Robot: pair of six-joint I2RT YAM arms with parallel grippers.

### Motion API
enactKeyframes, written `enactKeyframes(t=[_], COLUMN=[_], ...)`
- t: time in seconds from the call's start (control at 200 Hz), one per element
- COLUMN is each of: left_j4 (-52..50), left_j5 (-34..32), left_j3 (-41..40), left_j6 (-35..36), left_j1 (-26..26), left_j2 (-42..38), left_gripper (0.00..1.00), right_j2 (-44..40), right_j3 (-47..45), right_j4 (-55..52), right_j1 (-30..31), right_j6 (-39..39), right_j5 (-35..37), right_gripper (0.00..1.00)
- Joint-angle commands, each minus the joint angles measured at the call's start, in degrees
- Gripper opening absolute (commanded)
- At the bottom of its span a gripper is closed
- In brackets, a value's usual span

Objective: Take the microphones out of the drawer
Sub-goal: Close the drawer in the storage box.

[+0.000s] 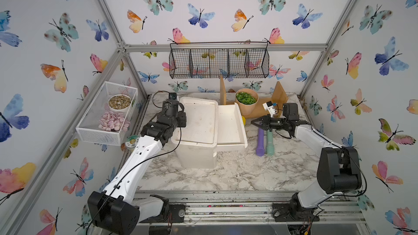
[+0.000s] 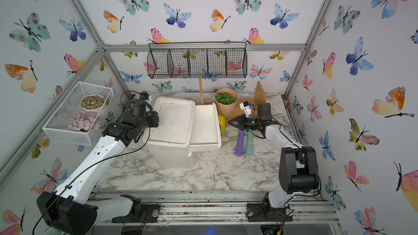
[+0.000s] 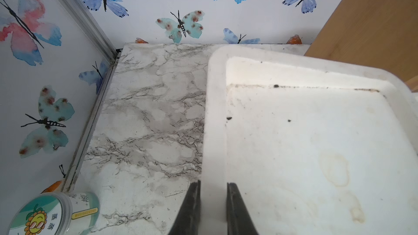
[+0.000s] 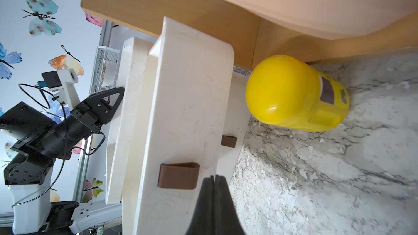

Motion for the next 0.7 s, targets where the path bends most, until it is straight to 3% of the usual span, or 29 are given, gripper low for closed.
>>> enactKeyframes(t=[0.0,0.696], left_j4=[-1.7,-1.8], left_j5=[-0.3,1.2], left_j3=[-0.9,-1.0], left_j6=[-2.8,-4.2], left_j1=[-0.9,-0.9], left_j2=[-1.1,-1.0], left_gripper=[0.00,0.00], right_j2=[-1.1,-1.0], right_j3=[-0.4,-0.1], right_j4=[2.9,10.6], right_j1=[1.6,12.9], right_j6=[1.1,7.9], right_j5=[-2.8,-3.1], right_gripper=[0.02,0.02])
